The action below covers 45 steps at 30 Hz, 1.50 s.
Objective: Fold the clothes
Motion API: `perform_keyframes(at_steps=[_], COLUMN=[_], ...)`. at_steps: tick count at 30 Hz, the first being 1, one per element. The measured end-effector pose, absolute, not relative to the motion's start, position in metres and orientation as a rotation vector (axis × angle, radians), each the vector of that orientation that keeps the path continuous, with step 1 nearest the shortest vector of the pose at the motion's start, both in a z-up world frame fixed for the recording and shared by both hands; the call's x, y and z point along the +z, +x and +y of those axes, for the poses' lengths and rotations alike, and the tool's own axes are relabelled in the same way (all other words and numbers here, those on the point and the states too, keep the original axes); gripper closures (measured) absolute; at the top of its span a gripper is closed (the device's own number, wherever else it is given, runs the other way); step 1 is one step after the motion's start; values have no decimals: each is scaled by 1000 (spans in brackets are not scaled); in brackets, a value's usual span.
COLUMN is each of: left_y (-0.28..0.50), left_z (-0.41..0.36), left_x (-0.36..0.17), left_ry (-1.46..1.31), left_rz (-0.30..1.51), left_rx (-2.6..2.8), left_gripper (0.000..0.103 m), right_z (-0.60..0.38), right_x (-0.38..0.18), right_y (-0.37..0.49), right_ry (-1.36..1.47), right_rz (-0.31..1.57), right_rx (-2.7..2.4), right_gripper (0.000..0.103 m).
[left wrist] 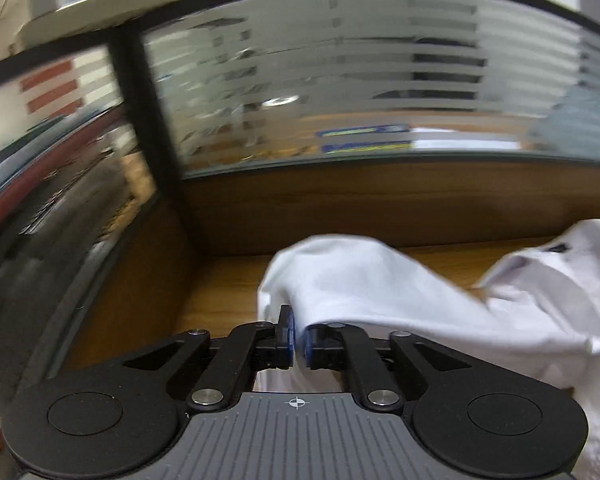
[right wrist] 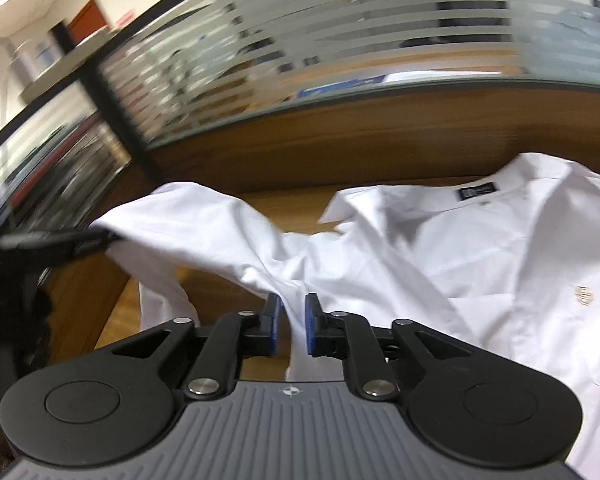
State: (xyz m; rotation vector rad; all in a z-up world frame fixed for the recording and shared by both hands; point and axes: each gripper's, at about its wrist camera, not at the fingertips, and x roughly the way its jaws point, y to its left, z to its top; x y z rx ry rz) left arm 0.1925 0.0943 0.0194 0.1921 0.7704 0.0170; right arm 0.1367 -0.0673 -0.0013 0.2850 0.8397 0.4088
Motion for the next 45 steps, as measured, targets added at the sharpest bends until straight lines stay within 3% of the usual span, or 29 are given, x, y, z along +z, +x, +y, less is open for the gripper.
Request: perform_keyframes(at_steps=[2,5,7,13,19,25,35,42,45], left_y=[203,207,200,164,144,163,204,219,222], left_z=[107,138,153,161,137,104,63,64,67], left_x=[3,-16,-18,-3,-1,-21,-63,-63,-59], left_ry=[176,85,16,-227,-483,-596,-478,-422,-410], left_rz=[839,909,923,910,941,1008,1040,1050,1051], left_rx=[46,90,87,-9,-180,-276,-351,-413,-437], left_gripper=[77,74,61,49,44,42,44,59,60], right_z=[-62,-62,-67,-87,-107,-100,-53,-10,3], right_x=[0,4,8,6,-2,-8,-36,-77,-95], right_y=[134,123,112,65,15,-48,-175,-229,-232], right_ry=[274,253,231,253,303,389,564,677,725], right_rz=[856,863,865,887,915,891,826,820,823], right_rx=[440,465,463,372,253,69,-220,-355,-386], right_gripper=[74,74,73,71,70,70,70,70,70])
